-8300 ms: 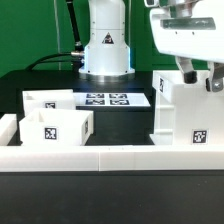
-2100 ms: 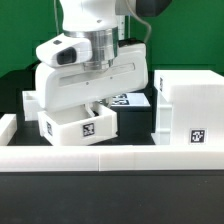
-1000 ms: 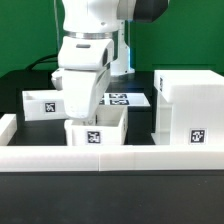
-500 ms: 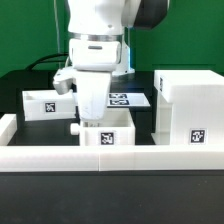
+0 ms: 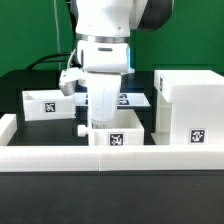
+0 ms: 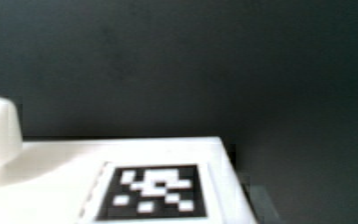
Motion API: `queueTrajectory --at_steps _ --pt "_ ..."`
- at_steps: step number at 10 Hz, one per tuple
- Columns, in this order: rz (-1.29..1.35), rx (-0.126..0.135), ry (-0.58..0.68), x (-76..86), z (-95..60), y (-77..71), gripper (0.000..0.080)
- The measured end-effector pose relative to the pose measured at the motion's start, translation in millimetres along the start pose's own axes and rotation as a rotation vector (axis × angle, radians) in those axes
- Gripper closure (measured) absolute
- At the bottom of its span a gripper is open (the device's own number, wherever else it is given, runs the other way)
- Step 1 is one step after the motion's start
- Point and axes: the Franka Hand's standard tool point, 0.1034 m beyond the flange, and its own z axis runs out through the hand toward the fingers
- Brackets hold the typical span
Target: Assemble drawer
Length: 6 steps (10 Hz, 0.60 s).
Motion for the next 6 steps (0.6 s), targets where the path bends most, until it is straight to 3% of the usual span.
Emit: queueTrajectory --at_steps 6 --pt "0.047 0.007 0.004 26.7 -0.4 10.1 0.0757"
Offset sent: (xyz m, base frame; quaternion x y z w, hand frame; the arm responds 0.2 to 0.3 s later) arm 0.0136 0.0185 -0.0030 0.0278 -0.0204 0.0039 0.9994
